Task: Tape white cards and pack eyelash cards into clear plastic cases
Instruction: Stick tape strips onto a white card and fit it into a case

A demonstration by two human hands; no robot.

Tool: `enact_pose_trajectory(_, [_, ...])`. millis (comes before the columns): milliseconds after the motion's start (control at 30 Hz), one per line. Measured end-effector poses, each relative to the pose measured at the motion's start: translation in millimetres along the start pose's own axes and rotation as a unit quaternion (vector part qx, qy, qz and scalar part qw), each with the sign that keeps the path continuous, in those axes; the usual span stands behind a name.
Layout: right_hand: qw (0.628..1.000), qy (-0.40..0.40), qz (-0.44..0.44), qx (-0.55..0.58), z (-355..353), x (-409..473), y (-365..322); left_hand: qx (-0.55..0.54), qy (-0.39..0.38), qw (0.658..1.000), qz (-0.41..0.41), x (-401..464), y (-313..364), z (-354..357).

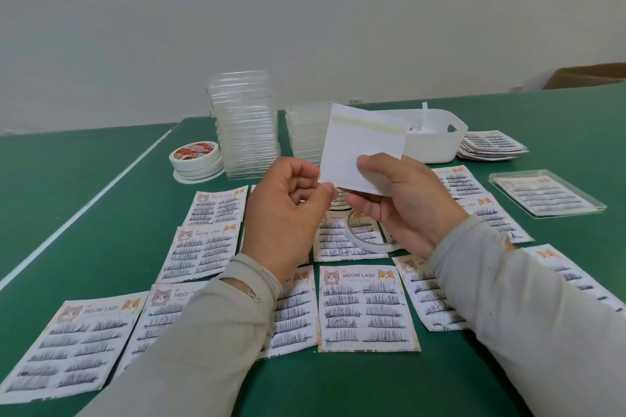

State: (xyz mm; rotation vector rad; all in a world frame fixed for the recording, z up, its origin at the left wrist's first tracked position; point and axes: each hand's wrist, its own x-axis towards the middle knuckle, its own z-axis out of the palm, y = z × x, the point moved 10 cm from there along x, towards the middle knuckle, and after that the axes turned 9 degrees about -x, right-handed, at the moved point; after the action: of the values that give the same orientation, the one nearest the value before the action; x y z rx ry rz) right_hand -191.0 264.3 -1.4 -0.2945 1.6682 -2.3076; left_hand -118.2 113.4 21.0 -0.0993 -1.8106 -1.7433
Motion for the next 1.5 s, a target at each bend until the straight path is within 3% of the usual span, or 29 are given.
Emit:
enact_pose_trajectory(433, [1.000,-0.012,-0.019,-0.013,-1.2,1.7,1.4,0.050,0.009,0.999,0.007,-1.3,0.5,-1.1])
enact_pose_trajectory(733, [0.996,-0.017,-0.054,-0.068,4.5,0.4,0.2,0.038,0.022,0.999,-0.010,1.5,-5.6,-5.7])
enact_pose_trajectory(1333, [0.995,0.001,-0.063,-0.073,1.0,0.8,-2.3,0.068,0.025,0.997,0.017,-0.6,2.0,-5.0])
enact_pose_trajectory(1500, [0.991,0.000,-0.083,-0.104,0.8,1.3,-5.6,0.034,0.031,0.999,-0.013,0.4,-2.6,-5.1])
